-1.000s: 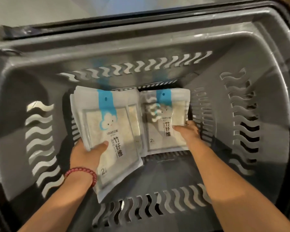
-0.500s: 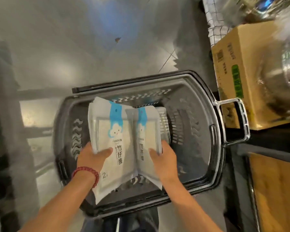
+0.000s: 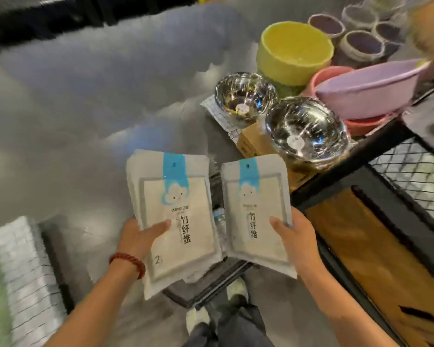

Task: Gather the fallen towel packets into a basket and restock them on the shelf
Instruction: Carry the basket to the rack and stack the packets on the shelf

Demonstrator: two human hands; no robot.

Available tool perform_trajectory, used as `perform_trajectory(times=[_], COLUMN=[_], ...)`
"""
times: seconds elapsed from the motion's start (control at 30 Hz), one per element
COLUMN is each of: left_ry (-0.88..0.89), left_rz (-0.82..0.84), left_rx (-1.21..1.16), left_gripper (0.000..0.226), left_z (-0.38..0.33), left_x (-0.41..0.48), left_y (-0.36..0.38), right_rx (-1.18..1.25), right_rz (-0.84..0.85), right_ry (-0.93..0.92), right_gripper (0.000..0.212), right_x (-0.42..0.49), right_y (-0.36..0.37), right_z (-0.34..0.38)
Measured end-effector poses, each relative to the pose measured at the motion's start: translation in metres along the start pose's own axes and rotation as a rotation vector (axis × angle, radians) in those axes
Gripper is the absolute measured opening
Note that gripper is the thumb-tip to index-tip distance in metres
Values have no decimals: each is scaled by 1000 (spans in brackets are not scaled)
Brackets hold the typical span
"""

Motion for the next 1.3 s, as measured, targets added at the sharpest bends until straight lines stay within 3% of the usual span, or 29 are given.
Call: perform_trajectory(times=[0.33,0.47,0.63,0.83,1.0,1.13,1.2,1.3], left_ry=[290,345,361,439,524,553,610,539], left_rz=[348,546,773,912,962,1008,1039,1099], left_rx=[21,-40,-62,-43,16,42,71,128], left_gripper=[22,23,47,44,50,38,48,35], left_z=[-144,-183,-205,-220,-233,-233,-234,-230], left_x=[-98,-139,-191,-242,-258,-246,-235,-210], left_y=[96,172,288,414,488,538,562,600], right_rx=[271,378,445,444,465,501,516,495], right_rz=[-455,-643,-839,-1040,-1112,-1143,-1179,-1236], right_ry=[-35,-73,-104,-90,-78,-42,-23,14], right_gripper=[18,18,12,9,12,18,16,15], right_x=[-77,-82,-84,-64,-33,-7,5,21], right_y=[-194,-270,-374,-474,-516,-522,-523,-525], right_z=[54,50,25,-8,-18,-24,-25,-28])
Point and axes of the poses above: each hand's wrist, its own x-axis towards the middle knuckle, its own y-axis out of the palm, z = x × y, the point moved 1 cm from there along x, towards the middle knuckle, and after that the axes turned 7 degrees about -z, right-handed, at the moved point
